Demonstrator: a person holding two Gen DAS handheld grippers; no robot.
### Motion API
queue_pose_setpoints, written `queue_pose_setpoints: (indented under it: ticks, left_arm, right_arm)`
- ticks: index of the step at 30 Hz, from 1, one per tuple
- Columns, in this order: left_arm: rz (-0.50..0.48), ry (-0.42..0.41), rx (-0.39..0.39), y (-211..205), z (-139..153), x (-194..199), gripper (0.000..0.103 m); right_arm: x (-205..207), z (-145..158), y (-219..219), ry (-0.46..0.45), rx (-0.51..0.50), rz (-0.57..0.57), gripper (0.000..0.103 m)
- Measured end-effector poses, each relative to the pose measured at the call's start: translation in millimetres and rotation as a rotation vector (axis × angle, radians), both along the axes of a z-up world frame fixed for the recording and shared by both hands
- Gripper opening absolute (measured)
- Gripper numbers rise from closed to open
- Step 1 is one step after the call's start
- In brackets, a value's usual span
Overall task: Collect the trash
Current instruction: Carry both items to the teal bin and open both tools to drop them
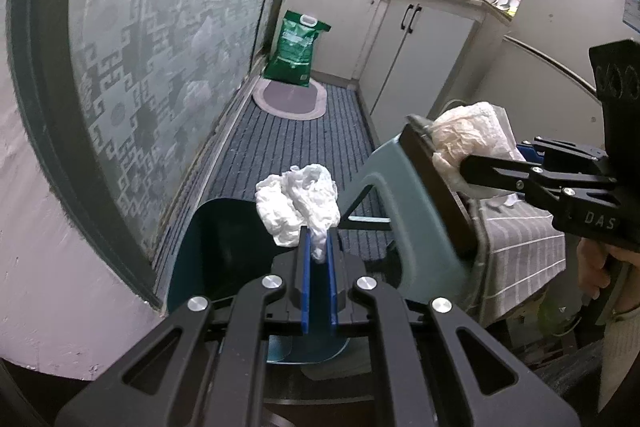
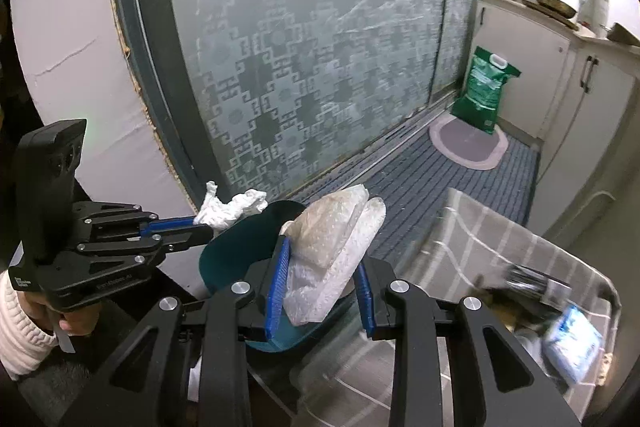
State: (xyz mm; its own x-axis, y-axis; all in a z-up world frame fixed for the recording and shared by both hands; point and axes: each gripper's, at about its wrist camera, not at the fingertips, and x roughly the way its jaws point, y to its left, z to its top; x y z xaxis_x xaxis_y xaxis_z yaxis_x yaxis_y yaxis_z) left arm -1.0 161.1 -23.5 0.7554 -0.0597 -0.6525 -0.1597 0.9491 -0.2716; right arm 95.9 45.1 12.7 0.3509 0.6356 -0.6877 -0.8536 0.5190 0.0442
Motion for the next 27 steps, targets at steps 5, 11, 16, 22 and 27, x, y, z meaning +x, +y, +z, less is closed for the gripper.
queue_pose_setpoints:
  ticks: [5, 11, 16, 22, 27]
  left_arm:
    - [0.012, 0.027, -0.020, 16.1, -11.8, -2.6, 0.008]
    - [0.024, 0.070, -0.036, 30.6, -28.6, -2.4, 0.008]
    - [0.026, 0.111, -0.041, 38.6, -42.7, -0.7, 0.008]
    - [0.039, 0.129, -0.044, 44.5, -47.8, -1.8, 0.010]
    - [0.046, 0.119, -0.028, 47.3, -43.3, -8.5, 0.016]
  right_arm:
    - [-1.7, -10.7, 23.6, 0.025, -0.024, 0.012, 0.031]
    - [-3.3, -25.9, 47.2, 0.060, -0.066, 0.022, 0.031]
    - [-5.1, -32.8, 62.2, 0.082, -0.082, 0.033, 0.031]
    - [-4.8, -45.9, 77.4, 0.102, -0.124, 0.033, 0.031]
    - [-2.3, -63.6, 89.5, 0.129, -0.165, 0.024, 0.031]
